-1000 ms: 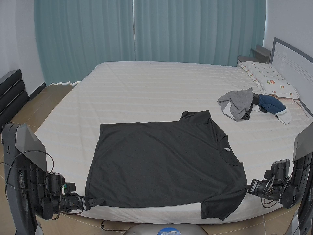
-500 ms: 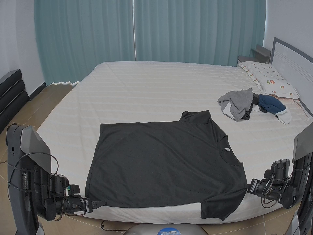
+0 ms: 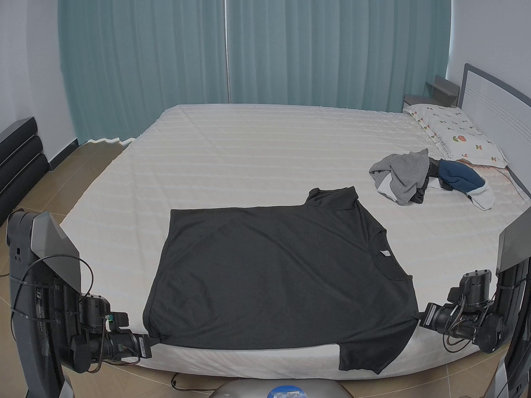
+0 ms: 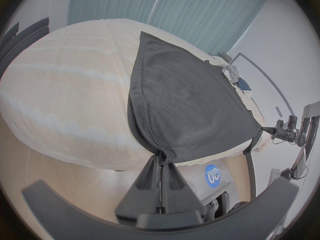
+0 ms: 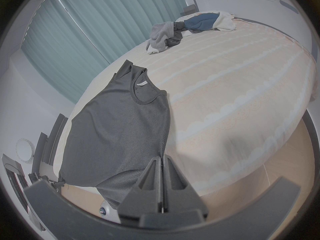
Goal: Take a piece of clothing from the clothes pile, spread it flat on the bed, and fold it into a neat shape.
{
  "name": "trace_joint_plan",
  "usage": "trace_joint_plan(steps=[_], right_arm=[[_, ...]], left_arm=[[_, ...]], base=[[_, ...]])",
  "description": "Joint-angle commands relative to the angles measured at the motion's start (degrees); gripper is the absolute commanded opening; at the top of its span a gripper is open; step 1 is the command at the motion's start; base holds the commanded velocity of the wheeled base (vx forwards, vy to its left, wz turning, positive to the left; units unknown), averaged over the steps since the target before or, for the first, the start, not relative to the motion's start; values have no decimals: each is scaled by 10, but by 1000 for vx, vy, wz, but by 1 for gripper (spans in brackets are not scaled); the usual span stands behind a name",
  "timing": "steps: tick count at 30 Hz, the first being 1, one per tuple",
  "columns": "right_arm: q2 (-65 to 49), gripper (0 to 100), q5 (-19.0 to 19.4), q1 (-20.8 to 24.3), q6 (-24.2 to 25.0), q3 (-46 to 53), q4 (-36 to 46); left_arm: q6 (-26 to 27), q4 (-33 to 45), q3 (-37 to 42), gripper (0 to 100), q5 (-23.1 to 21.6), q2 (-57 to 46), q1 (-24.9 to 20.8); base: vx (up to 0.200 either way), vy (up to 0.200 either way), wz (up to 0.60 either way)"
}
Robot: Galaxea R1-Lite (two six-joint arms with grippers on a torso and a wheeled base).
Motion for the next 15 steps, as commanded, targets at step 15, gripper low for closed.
trace_joint_plan(steps=[15], right_arm=[[12, 0, 54, -16, 24, -31, -70]], left_arm=[[-150, -3, 8, 0, 2, -68, 6]], base=[[0, 0, 0]])
